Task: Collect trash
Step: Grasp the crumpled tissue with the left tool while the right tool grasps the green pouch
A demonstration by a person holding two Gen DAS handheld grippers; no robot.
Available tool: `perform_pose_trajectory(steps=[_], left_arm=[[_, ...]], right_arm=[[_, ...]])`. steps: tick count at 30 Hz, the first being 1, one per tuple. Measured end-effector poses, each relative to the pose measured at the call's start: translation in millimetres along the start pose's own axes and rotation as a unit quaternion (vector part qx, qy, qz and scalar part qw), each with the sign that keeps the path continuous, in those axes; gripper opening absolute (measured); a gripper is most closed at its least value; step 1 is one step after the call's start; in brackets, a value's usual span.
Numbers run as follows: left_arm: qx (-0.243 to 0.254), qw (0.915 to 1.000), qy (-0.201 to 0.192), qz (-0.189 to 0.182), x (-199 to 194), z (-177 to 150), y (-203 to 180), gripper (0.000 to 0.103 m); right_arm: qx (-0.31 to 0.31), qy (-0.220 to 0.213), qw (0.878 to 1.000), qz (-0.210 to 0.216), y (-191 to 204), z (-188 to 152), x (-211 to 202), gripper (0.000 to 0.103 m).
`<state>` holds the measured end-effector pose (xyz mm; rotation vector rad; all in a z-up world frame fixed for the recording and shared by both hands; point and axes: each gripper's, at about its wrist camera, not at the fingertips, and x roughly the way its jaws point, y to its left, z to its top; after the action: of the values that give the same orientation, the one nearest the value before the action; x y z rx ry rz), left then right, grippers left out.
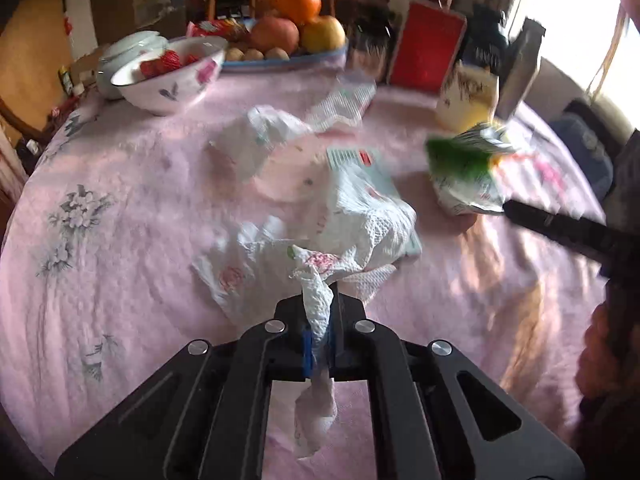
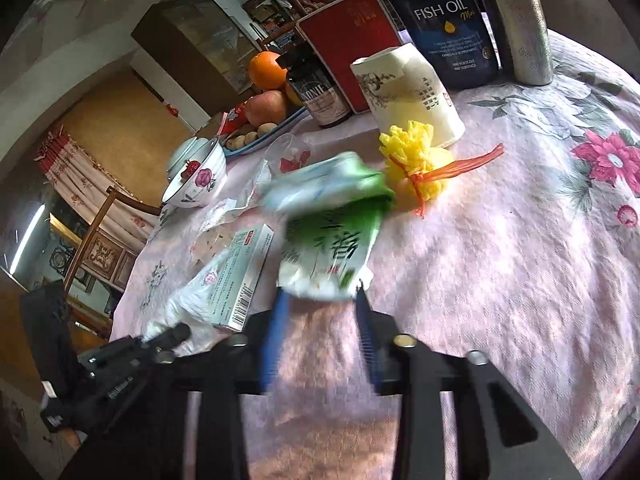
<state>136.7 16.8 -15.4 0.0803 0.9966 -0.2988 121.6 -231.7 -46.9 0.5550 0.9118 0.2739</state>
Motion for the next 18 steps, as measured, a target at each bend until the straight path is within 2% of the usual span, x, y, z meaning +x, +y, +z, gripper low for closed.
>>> perform_pose_trajectory(steps=[2, 3, 5, 6, 8, 13, 15, 18], left_arm=[[-0.018, 0.9995, -0.026, -0.004, -15, 4, 8, 0.006], [-0.027, 0.9988, -0.04, -0.007, -24, 5, 13, 0.006], [-0.039, 0.9974, -0.059, -0.013, -38, 7, 19, 0.006], [-0.046, 0.9964, -0.068, -0.019, -43, 9, 23, 0.006], [-0.056, 0.9951, -0.078, -0.025, -49, 10, 27, 0.006], [-0.069, 0.9946, -0.06, -0.049, -42, 11, 31, 0.006], [-0.07, 0.9948, -0.049, -0.056, -38, 10, 30, 0.006], [-0.067, 0.9953, -0.037, -0.06, -31, 8, 27, 0.006]], right_arm=[[-0.004, -0.004, 1.0, 0.001, 2, 0, -1, 0.032], [-0.008, -0.01, 1.0, -0.002, 4, 0, -3, 0.039], [-0.012, -0.028, 0.999, -0.024, 7, 2, -7, 0.087], [-0.015, -0.041, 0.998, -0.034, 8, 3, -10, 0.091], [-0.021, -0.048, 0.998, -0.043, 9, 8, -8, 0.091], [0.054, 0.002, 0.998, 0.033, -8, 22, 26, 0.091], [0.068, -0.001, 0.997, 0.035, -12, 28, 37, 0.091], [0.032, -0.016, 0.999, -0.003, -1, 38, 51, 0.091]])
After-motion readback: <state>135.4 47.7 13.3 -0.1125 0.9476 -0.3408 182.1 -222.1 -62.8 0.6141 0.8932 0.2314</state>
